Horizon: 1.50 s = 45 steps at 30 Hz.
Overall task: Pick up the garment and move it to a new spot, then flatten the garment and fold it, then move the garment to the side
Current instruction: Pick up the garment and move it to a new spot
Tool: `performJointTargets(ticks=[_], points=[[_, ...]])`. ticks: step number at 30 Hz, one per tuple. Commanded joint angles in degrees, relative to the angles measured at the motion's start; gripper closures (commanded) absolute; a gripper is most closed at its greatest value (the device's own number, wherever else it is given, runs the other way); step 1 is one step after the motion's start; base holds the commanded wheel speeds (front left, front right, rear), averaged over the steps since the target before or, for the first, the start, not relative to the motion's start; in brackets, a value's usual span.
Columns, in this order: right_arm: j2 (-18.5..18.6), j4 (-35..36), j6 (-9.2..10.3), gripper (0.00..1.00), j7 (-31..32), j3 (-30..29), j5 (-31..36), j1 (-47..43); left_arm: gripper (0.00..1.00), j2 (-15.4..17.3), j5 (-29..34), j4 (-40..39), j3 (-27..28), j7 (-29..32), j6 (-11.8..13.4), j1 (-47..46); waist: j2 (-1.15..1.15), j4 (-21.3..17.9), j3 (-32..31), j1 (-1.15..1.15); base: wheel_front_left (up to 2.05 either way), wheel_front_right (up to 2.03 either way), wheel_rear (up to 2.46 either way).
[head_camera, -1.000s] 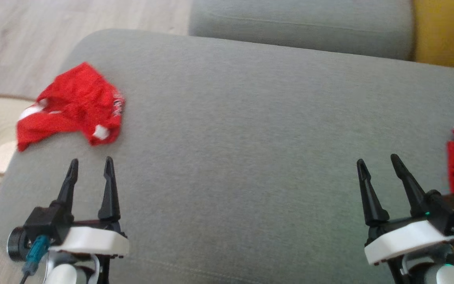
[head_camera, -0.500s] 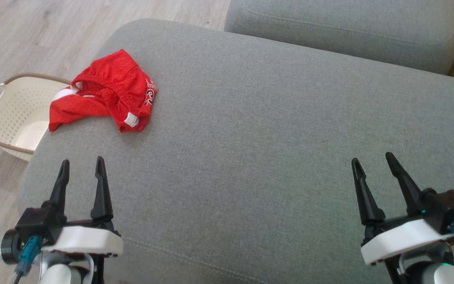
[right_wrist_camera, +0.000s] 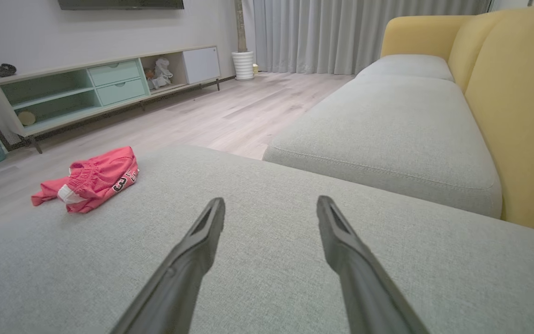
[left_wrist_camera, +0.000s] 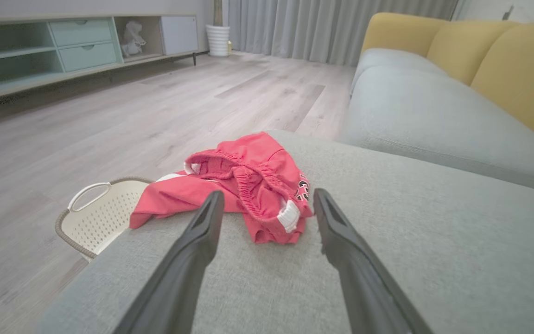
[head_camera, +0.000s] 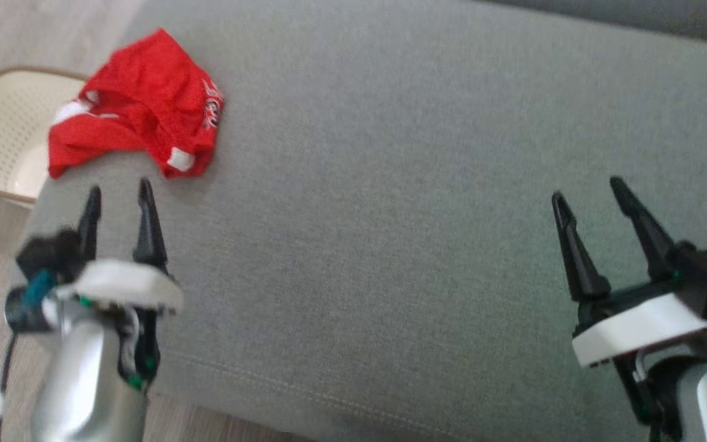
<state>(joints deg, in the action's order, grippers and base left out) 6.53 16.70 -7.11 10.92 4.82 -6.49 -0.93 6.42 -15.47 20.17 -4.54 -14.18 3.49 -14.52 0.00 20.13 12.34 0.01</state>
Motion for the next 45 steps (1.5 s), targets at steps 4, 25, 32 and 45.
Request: performJointTargets(ticks=[4, 25, 32, 45], points=[[2.1, 3.6, -0.37, 0.00, 1.6, 1.6, 0.2, 3.9, 0.00, 2.4, -1.6, 9.0, 3.8, -0.2, -1.2, -9.9, 0.00, -1.9, 7.4, -0.01, 0.00, 0.00, 0.00], [4.0, 4.3, -0.37, 0.00, 0.7, 2.2, -0.4, 11.7, 1.00, 9.2, -6.3, 46.9, 6.3, -0.1, -7.6, -36.6, 0.00, -7.3, 17.3, -0.01, 0.00, 0.00, 0.00], [2.8, 1.5, -0.37, 0.00, -2.4, 1.0, -0.6, 12.4, 1.00, 11.0, -4.9, 34.7, 9.2, -0.8, -5.8, -31.8, 0.00, -8.0, 11.6, -0.01, 0.00, 0.00, 0.00], [-0.4, -3.7, -0.37, 0.00, -6.9, -1.9, -2.0, 7.0, 1.00, 6.6, 2.1, -0.8, 11.6, -0.8, -2.2, -5.2, 0.00, -11.8, -1.7, -0.01, 0.00, 0.00, 0.00]])
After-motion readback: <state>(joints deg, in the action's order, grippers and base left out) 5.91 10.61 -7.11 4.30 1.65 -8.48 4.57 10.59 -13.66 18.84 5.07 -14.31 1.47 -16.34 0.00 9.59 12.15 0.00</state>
